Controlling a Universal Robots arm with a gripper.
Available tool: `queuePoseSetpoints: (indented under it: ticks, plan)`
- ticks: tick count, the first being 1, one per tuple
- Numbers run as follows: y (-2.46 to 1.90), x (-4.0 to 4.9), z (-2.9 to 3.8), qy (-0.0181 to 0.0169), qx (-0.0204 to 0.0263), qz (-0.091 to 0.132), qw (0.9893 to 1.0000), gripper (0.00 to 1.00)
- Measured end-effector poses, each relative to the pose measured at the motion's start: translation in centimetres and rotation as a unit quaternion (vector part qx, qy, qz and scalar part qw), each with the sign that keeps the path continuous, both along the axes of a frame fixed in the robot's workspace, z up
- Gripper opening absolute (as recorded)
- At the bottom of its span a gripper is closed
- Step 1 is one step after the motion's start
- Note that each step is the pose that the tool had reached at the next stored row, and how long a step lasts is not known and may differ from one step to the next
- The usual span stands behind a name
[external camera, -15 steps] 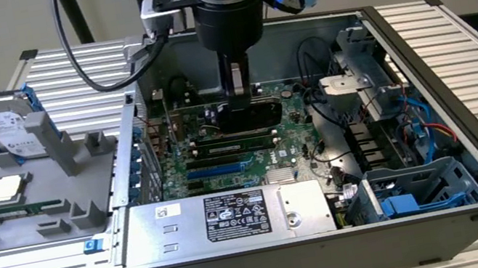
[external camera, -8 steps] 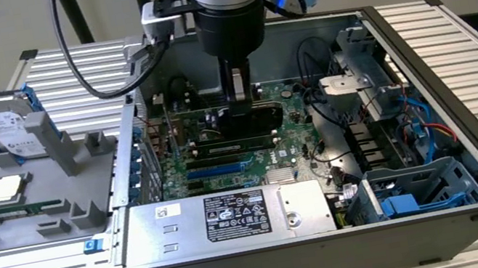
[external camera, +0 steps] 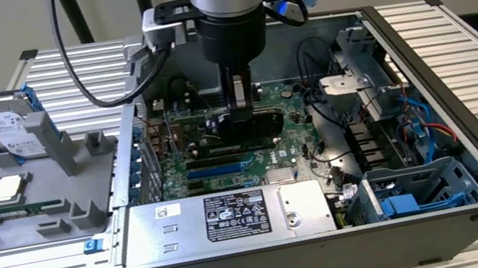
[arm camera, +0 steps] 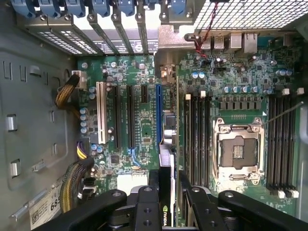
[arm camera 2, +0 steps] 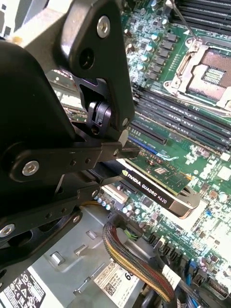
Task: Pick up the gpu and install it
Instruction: 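Insert the gpu into the slot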
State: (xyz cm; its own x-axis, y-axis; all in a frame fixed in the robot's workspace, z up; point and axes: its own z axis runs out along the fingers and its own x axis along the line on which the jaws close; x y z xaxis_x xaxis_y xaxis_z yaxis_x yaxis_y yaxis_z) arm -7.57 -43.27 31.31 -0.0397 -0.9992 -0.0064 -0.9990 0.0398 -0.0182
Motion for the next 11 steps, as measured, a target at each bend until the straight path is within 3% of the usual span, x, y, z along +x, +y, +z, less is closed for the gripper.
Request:
queuePoseSetpoints:
  ticks: [11]
  plan:
    - [-0.57, -0.05, -0.77, 0.0019, -0.0001, 0.000, 1.0000, 0.00]
